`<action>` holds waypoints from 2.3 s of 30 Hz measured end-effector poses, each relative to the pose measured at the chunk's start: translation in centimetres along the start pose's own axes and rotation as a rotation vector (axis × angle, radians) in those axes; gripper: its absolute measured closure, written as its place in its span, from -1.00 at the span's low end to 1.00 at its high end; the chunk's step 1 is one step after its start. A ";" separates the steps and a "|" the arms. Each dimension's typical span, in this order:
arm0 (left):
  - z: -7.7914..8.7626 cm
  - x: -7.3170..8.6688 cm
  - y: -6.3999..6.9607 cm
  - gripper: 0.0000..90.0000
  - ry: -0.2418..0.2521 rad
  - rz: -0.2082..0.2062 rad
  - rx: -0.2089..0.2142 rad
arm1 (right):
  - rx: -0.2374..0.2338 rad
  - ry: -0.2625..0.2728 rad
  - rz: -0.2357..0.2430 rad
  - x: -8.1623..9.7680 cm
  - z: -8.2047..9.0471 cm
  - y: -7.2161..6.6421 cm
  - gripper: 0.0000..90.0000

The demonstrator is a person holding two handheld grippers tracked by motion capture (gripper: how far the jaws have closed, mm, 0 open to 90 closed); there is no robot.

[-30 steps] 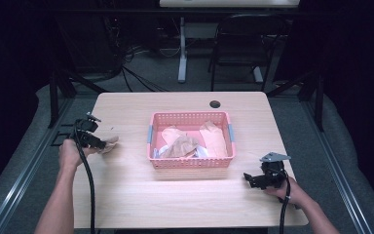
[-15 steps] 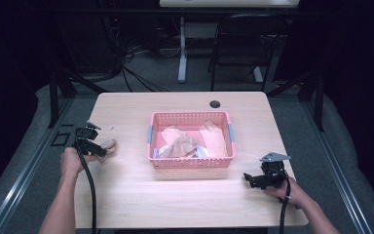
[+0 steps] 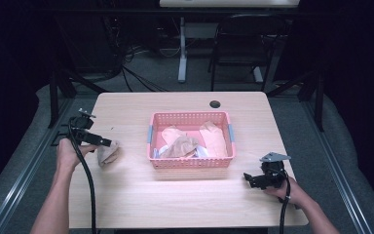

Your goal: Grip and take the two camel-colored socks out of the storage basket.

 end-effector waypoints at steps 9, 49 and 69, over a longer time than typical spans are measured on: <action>0.7 -2.1 2.8 -1.00 0.009 -0.074 0.006 | 0.001 0.001 -0.001 0.0 0.0 0.0 -1.00; -5.6 -6.9 16.6 -0.97 -0.018 -0.351 0.151 | 0.000 -0.003 0.003 0.0 0.0 0.0 -1.00; -10.0 -6.1 20.2 -0.43 -0.146 -0.411 0.180 | 0.001 0.001 0.000 0.0 0.0 0.0 -1.00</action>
Point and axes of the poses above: each handheld gripper's, and its own axes: z roughly backward along the jaws, x roughly out of its underside, y roughly to its right, the point moved 2 cm from there along -z, roughly forward along the jaws, and after that the axes turned 4 degrees about y, right-handed, at the moved point
